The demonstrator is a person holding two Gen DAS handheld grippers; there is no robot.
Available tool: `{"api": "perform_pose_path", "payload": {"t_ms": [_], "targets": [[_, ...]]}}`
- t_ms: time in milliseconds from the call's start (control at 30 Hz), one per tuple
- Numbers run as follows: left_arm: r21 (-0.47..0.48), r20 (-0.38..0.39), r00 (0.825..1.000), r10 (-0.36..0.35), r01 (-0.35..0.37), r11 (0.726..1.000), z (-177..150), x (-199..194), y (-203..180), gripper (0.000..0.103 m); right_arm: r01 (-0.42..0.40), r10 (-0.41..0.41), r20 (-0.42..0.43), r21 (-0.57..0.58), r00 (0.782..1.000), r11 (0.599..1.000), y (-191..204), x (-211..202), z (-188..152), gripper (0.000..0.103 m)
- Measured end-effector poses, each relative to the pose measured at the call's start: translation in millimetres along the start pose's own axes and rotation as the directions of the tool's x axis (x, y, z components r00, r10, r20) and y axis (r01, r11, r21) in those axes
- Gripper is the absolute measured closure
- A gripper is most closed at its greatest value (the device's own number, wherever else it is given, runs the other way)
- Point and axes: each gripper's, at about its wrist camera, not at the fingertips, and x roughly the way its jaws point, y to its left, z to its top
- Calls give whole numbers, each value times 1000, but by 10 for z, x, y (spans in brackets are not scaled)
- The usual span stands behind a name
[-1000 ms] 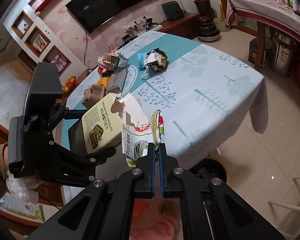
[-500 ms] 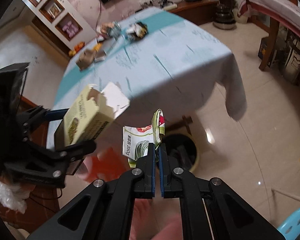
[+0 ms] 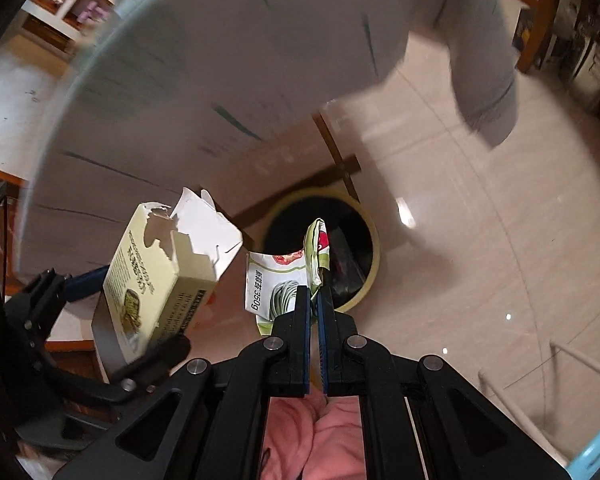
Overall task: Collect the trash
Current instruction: 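Lift the box and packet and carry both down over the trash bin, then open both tools to drop the box and packet into the bin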
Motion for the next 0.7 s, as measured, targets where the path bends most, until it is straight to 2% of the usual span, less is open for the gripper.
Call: {"api": "perform_pose_path", "payload": {"t_ms": [167,267,333,400,467,500,533,700], "targets": [[-1,9,1000,17,-17,1000,-121,813,-103,5,16,-17,-40,-7,999,1000,-182,892,67,100],[19,21,999,32,-33,999,-217,1148,-165,4,11,-11,-41,-7,999,1000,-255,1327,126,99],[23,28,999,40,-41,999,-281,1342,-186,4,-1,1,-49,10,999,1000,-331,1598,164,95],[19,33,998,53,-54,998,-377,1471,-219,4,-5,6,-44,27,999,1000,-312,1783,172,86],[10,39,998,57,-57,998,-459,1571,-228,4,4,-3,-28,46,1000,999,-372,1928,160,71],[5,38,998,58,-58,998,-485,1601,-248,3,3,-2,-20,50,1000,999,-379,1970,158,68],[-2,32,998,57,-57,998,-534,1632,-269,3,5,-4,-9,53,1000,999,-401,2009,146,65],[-21,20,999,39,-38,999,-662,1663,-335,3,11,-10,-18,56,1000,998,-425,2157,116,65]]}}
